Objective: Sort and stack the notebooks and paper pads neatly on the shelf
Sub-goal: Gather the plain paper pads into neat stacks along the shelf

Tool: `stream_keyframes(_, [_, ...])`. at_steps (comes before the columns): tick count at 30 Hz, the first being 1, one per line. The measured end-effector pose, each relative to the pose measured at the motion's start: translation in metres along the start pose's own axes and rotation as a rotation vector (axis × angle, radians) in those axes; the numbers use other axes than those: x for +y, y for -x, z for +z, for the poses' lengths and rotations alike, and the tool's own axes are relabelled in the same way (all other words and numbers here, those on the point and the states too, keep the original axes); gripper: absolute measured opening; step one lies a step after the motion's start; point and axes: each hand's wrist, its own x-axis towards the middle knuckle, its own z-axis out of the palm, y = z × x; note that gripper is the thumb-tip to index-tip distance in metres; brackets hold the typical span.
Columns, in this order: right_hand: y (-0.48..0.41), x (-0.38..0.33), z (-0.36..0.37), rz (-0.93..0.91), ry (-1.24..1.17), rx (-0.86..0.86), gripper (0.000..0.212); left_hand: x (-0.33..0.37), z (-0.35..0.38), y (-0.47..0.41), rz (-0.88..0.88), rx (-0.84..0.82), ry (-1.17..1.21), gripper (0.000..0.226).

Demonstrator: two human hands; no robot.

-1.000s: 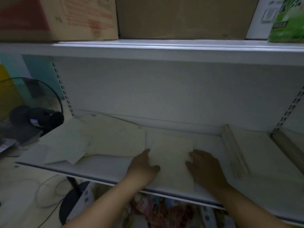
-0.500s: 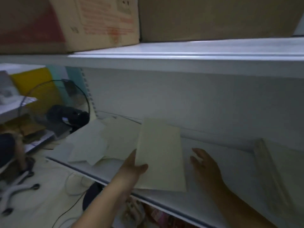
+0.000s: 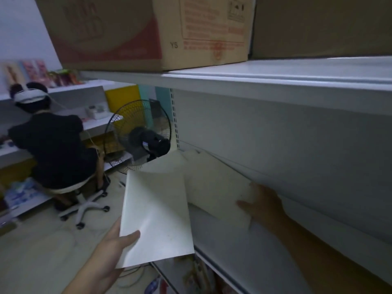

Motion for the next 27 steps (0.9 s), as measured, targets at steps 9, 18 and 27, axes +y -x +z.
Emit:
stream_keyframes(9, [-0.006,-0.015,-0.050,0.060,-1.057,-0.044,0.040,0.024,-0.020,-0.049,0.031,0.002,0.025,0.046])
stream_keyframes(18, [-0.001,-0.082,-0.088,-0.125,-0.991,-0.405,0.066,0.047,-0.031,-0.084,-0.031,-0.201,-0.089,0.049])
stream_keyframes(27, [-0.016,-0.173,-0.019,-0.184,-0.535,-0.421,0.060,0.022,-0.020,-0.086,-0.214,-0.472,-0.080,0.042])
